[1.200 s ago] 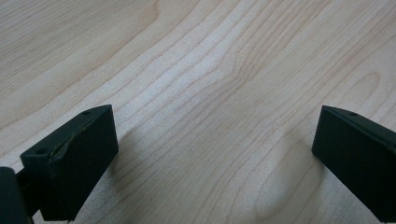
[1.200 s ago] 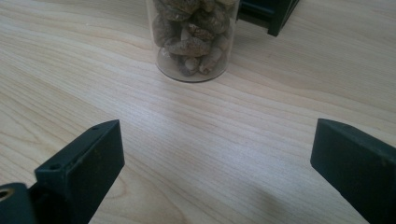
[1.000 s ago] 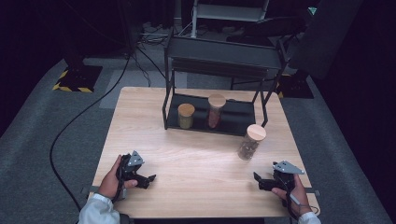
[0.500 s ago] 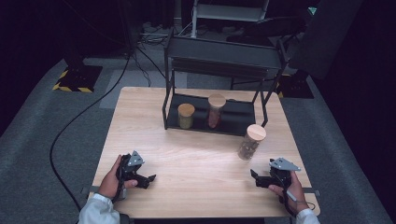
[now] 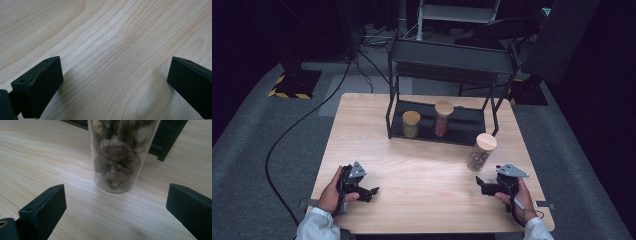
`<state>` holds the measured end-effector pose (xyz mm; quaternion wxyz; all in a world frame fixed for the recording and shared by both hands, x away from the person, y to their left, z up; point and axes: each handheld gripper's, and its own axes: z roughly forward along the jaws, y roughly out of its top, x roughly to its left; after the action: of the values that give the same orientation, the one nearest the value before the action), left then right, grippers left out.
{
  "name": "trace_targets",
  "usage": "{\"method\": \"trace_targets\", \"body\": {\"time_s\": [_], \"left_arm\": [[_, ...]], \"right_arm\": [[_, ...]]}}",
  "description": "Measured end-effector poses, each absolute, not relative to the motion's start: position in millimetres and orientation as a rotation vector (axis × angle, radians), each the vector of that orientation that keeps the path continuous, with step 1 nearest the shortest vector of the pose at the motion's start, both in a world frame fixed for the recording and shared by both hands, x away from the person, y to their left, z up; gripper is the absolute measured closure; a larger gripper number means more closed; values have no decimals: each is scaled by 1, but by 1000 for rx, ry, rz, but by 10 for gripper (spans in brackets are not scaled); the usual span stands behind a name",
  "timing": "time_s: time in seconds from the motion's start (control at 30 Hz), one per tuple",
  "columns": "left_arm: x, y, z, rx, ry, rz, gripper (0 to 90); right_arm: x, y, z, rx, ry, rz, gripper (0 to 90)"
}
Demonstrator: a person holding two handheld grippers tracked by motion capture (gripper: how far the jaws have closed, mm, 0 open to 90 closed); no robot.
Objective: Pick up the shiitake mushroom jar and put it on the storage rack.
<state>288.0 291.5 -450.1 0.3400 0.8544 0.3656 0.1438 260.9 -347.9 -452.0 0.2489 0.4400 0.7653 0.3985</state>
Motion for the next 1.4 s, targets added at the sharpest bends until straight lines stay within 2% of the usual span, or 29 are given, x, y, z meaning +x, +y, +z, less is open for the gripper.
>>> {"method": "trace_targets", "body": {"time_s": [1.0, 1.27, 1.4], "left_arm": [[288, 292, -450, 2225, 949, 373, 1], [288, 292, -450, 2225, 948, 373, 1], [288, 292, -450, 2225, 948, 373, 1]], "right_arm": [[290, -319, -459, 1245, 2018, 1137, 30], [299, -316, -463, 1293, 1991, 1156, 43], [303, -312, -465, 1309, 1972, 1156, 78]]}}
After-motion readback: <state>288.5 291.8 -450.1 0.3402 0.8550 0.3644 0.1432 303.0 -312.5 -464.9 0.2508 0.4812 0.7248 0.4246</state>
